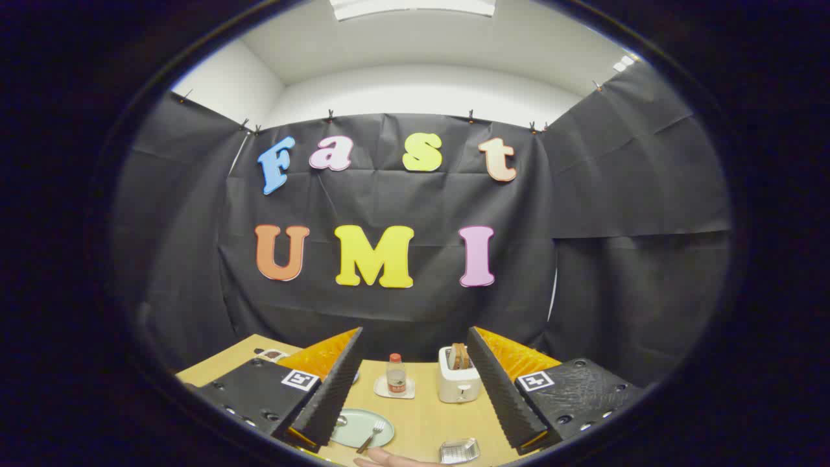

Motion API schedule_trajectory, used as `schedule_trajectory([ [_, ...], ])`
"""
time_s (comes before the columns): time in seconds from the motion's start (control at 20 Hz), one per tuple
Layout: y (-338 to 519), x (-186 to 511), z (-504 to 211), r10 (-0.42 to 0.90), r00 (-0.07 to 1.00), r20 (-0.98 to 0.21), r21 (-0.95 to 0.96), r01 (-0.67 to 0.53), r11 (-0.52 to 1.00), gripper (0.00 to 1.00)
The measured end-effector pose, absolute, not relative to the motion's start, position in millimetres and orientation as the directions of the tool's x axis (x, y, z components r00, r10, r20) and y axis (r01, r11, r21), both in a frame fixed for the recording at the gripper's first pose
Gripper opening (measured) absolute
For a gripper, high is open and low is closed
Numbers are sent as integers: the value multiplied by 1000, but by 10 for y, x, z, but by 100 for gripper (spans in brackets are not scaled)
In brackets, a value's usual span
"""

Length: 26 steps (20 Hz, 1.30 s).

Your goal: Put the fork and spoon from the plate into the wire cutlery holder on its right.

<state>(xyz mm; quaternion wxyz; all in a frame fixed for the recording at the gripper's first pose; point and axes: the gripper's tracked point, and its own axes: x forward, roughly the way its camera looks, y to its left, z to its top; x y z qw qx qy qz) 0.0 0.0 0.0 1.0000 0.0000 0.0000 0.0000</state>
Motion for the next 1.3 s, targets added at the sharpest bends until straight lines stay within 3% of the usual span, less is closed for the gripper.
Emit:
schedule_trajectory([
  [0.55, -85, 171, -237, 112, 993, -39, -11, -113, 994, 95],
  [0.75, -234, 304, -466, 88, 994, -70, -7, -89, 996, 95],
  [1.05, -108, 500, -1169, 81, 976, -202, 12, -80, 997, 95],
  [1.3, 343, 573, -1989, 129, 929, -347, -11, -141, 990, 96],
])
